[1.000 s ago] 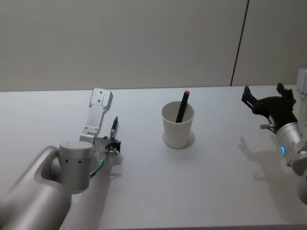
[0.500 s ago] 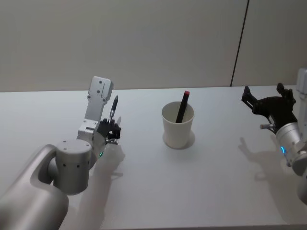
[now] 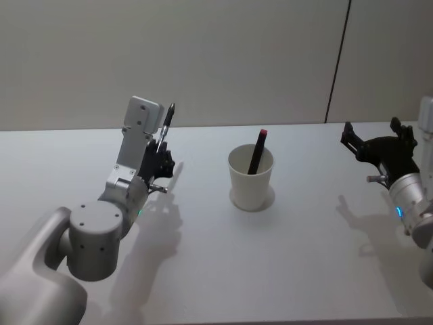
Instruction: Place the pen into the pen holder.
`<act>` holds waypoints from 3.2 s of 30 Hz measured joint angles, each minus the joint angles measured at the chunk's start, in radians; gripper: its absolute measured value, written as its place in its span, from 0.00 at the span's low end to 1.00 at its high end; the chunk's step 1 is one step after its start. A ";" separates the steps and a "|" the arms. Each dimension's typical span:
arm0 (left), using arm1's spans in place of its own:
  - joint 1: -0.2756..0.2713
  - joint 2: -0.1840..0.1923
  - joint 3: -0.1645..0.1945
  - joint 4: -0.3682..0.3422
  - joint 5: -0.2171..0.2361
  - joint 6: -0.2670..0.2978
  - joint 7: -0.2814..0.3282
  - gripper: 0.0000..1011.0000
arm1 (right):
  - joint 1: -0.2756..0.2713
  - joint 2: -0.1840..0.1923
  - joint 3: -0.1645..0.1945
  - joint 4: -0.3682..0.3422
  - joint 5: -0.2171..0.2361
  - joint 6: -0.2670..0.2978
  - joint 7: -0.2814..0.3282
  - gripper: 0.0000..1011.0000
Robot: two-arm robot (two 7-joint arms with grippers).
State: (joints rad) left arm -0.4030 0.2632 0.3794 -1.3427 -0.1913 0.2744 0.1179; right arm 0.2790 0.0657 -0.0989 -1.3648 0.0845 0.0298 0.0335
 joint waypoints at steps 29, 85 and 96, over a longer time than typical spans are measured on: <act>0.021 0.057 -0.020 -0.006 0.067 -0.505 -0.327 0.17 | 0.000 0.000 0.000 0.000 0.000 0.000 0.000 0.99; -0.159 0.016 -0.025 0.304 -0.240 -1.070 -1.119 0.17 | -0.053 0.047 0.015 -0.084 0.129 -0.061 0.327 0.99; -0.163 0.015 -0.025 0.311 -0.248 -1.080 -1.136 0.17 | -0.082 0.080 0.024 -0.124 0.212 -0.086 0.514 0.99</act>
State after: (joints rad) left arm -0.5660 0.2785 0.3547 -1.0316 -0.4397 -0.8060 -1.0186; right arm 0.1974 0.1457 -0.0744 -1.4891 0.2967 -0.0562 0.5477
